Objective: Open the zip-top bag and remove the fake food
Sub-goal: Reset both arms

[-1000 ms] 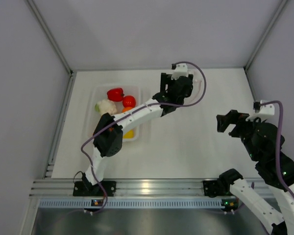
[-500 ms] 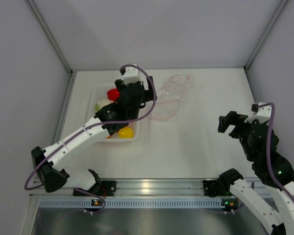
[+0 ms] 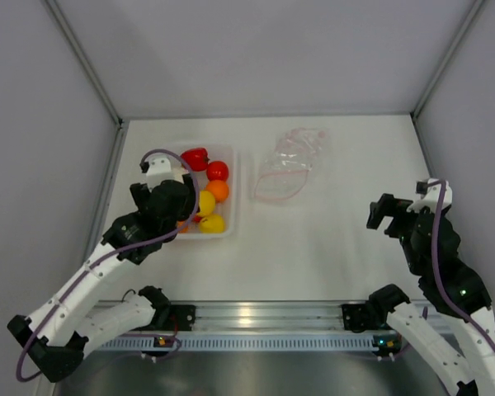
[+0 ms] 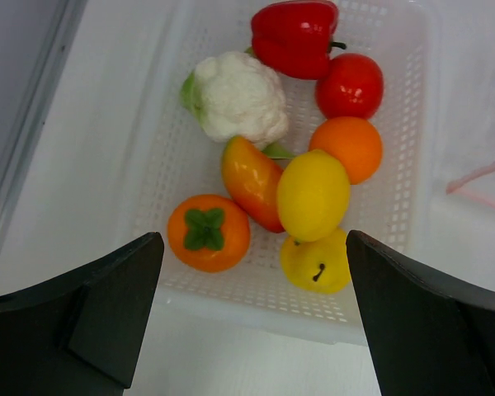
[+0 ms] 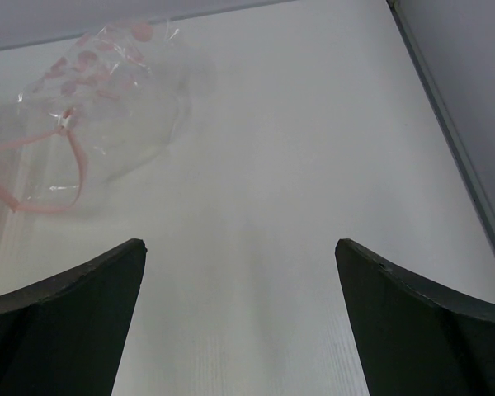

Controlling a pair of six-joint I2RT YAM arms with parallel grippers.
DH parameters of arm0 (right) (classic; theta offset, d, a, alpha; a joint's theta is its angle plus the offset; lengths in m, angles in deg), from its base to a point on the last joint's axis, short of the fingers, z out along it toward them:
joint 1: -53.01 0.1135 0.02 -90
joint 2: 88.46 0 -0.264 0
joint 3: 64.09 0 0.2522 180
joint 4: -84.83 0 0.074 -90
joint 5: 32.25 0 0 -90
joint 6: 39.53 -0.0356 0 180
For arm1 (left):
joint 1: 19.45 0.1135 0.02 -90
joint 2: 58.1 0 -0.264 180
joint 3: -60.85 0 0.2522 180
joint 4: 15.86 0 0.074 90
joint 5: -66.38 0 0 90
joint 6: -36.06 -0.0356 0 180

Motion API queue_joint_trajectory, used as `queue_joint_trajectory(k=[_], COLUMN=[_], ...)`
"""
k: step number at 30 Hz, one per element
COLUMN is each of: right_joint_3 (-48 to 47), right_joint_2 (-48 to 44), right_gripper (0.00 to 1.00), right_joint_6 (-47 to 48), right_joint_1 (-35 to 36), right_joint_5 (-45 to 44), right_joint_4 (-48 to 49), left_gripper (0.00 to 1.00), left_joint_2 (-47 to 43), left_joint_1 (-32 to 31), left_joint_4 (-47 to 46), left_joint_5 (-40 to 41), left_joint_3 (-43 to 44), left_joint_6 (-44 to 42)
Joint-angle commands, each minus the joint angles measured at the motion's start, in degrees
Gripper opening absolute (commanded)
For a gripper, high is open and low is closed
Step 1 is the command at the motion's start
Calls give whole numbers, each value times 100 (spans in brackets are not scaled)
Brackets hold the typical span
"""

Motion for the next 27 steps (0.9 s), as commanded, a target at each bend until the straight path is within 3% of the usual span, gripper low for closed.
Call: queue_joint_trajectory(k=[1, 5, 6, 8, 10, 17, 23, 27], right_joint_3=[165, 368, 394, 438, 430, 289, 289, 219], right_joint_2=[-199, -269, -287, -313, -305, -226, -85, 3], right_gripper=[99, 100, 99, 100, 99, 99, 99, 99], right_joint_6=[220, 263, 264, 281, 325, 334, 281, 255], right_joint_1=[36, 72, 72, 80, 72, 142, 186, 186], right_joint_5=[-220, -229, -220, -229, -212, -106, -27, -18], right_joint_4=[266, 424, 451, 486, 469, 310, 319, 319], left_gripper=[98, 98, 98, 98, 98, 98, 98, 98], left_joint_2=[-245, -491, -596, -798, -1036, -2159, -3127, -3190], left_joint_1=[409, 1357, 1603, 2566, 3123, 3135, 3048, 2863], left_joint_4=[486, 47, -67, -471, -552, -236, -279, -306], left_joint_5=[152, -699, -1302, -1920, -2370, -2030, -1696, -1651], left_joint_3=[-277, -419, -444, -558, -673, -682, -1015, -1095], left_joint_6=[-347, -497, -558, -795, -918, -1367, -1086, -1042])
